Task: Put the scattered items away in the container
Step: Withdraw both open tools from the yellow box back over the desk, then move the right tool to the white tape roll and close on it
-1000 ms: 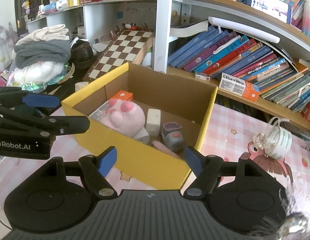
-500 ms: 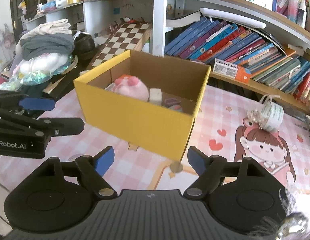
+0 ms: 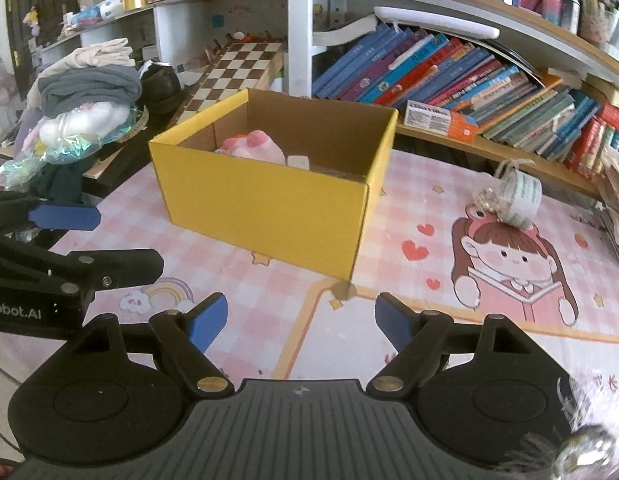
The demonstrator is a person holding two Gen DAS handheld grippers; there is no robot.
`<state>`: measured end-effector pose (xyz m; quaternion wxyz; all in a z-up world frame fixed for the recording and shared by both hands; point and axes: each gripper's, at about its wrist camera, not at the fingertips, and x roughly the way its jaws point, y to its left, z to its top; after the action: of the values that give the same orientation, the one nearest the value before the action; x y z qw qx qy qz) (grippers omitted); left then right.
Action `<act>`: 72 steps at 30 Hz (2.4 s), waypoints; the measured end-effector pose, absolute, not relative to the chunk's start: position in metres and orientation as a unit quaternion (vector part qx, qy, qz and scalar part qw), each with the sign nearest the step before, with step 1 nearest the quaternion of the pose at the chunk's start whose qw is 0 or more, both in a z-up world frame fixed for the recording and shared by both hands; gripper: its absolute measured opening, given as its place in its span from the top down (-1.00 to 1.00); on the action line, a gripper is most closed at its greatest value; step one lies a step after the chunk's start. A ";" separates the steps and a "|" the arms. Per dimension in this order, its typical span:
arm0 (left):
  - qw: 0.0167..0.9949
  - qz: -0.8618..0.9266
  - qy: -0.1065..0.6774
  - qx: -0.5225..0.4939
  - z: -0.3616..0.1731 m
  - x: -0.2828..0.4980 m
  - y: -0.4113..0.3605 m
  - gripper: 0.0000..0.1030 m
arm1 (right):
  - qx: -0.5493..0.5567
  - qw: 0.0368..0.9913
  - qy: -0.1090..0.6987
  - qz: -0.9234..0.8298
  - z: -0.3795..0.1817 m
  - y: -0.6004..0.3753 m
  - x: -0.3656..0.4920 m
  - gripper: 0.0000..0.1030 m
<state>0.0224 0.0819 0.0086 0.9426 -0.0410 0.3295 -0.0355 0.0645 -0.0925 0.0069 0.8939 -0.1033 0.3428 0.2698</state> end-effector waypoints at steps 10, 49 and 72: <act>0.938 -0.059 0.339 -0.040 0.003 0.023 0.062 -0.74 | -0.094 0.898 0.355 0.241 0.003 -0.116 0.056 -0.60; 0.920 -0.103 0.378 -0.021 -0.012 0.099 -0.078 -0.74 | -0.065 0.903 0.389 0.173 -0.012 -0.262 0.129 -0.68; 0.915 -0.037 0.400 -0.028 -0.021 0.154 -0.113 -0.74 | -0.058 0.889 0.395 0.223 -0.030 -0.297 0.207 -0.68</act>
<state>0.1537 -0.1133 -0.0214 0.9153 -0.0280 0.4000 -0.0374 0.2072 -0.2973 -0.0303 0.8893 -0.0584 0.3950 0.2228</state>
